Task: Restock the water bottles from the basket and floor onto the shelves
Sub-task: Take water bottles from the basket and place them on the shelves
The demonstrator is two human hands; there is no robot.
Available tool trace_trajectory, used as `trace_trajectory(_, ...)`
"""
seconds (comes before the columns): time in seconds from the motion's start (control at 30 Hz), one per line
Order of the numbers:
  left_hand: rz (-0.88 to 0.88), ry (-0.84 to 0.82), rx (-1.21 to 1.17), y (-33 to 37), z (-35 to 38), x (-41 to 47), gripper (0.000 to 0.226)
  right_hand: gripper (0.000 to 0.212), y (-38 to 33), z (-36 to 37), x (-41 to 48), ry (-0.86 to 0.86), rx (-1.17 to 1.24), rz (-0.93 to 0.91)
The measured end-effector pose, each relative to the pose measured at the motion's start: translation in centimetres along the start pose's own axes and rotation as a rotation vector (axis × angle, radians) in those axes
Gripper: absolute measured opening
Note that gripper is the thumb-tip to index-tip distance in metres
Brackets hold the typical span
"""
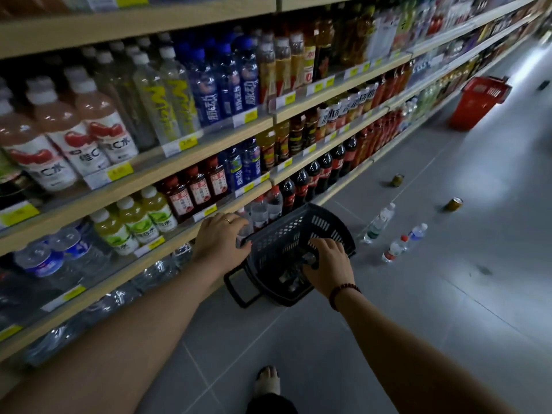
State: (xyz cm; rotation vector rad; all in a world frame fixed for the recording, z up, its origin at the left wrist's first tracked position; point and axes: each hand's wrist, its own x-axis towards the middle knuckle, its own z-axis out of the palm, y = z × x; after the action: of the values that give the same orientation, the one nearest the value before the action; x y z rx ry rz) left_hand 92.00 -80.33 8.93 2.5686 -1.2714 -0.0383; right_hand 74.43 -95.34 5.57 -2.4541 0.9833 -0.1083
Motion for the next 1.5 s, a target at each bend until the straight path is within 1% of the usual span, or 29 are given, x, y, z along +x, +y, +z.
trace_trajectory(0.07, -0.003, -0.001, -0.019, 0.2, 0.7, 2.7, 0.043, 0.063, 0.8, -0.2, 2.2, -0.016, 0.002, 0.01)
trace_trajectory(0.13, -0.001, -0.045, -0.02, 0.6, 1.3, 5.2, 0.045, 0.062, 1.5, -0.5, 4.3, -0.052, 0.0, 0.022)
trace_trajectory(0.27, 0.03, -0.119, 0.004, 1.6, 2.8, 10.2, 0.049, 0.061, 3.5, -1.4, 8.6, -0.041, 0.02, 0.038)
trace_trajectory(0.4, 0.045, -0.138, 0.022, 3.1, 4.5, 13.7, 0.047, 0.061, 6.2, -2.4, 12.7, -0.084, 0.003, 0.046)
trace_trajectory(0.47, 0.018, -0.139, 0.018, 3.5, 5.6, 15.4, 0.047, 0.061, 7.7, -2.8, 15.2, -0.114, -0.004, 0.039)
trace_trajectory(0.57, -0.081, -0.136, 0.033, 4.6, 7.2, 17.8, 0.048, 0.061, 10.4, -3.6, 19.1, -0.183, -0.013, 0.008)
trace_trajectory(0.63, -0.192, -0.151, 0.033, 5.7, 8.0, 18.8, 0.05, 0.061, 12.3, -4.5, 21.7, -0.235, -0.041, -0.033)
trace_trajectory(0.73, -0.312, -0.146, 0.032, 7.2, 8.9, 19.7, 0.05, 0.063, 14.6, -5.8, 25.4, -0.281, -0.068, -0.093)
trace_trajectory(0.8, -0.406, -0.147, 0.013, 8.3, 9.5, 19.6, 0.048, 0.062, 15.4, -6.2, 27.6, -0.334, -0.076, -0.132)
trace_trajectory(0.9, -0.503, -0.137, -0.019, 9.1, 10.7, 19.5, 0.048, 0.059, 15.5, -5.7, 30.6, -0.392, -0.096, -0.2)
trace_trajectory(1.07, -0.656, -0.135, -0.063, 8.7, 13.2, 18.3, 0.048, 0.063, 14.5, -2.9, 33.4, -0.527, -0.129, -0.276)
trace_trajectory(1.23, -0.715, -0.114, -0.056, 6.6, 15.9, 17.8, 0.046, 0.064, 13.8, 0.9, 36.0, -0.6, -0.164, -0.31)
trace_trajectory(1.3, -0.753, -0.13, -0.063, 6.0, 17.1, 17.9, 0.047, 0.065, 13.9, 2.7, 37.3, -0.622, -0.186, -0.32)
trace_trajectory(1.5, -1.006, -0.154, -0.171, 6.9, 21.9, 16.6, 0.051, 0.06, 14.7, 7.7, 39.6, -0.768, -0.219, -0.367)
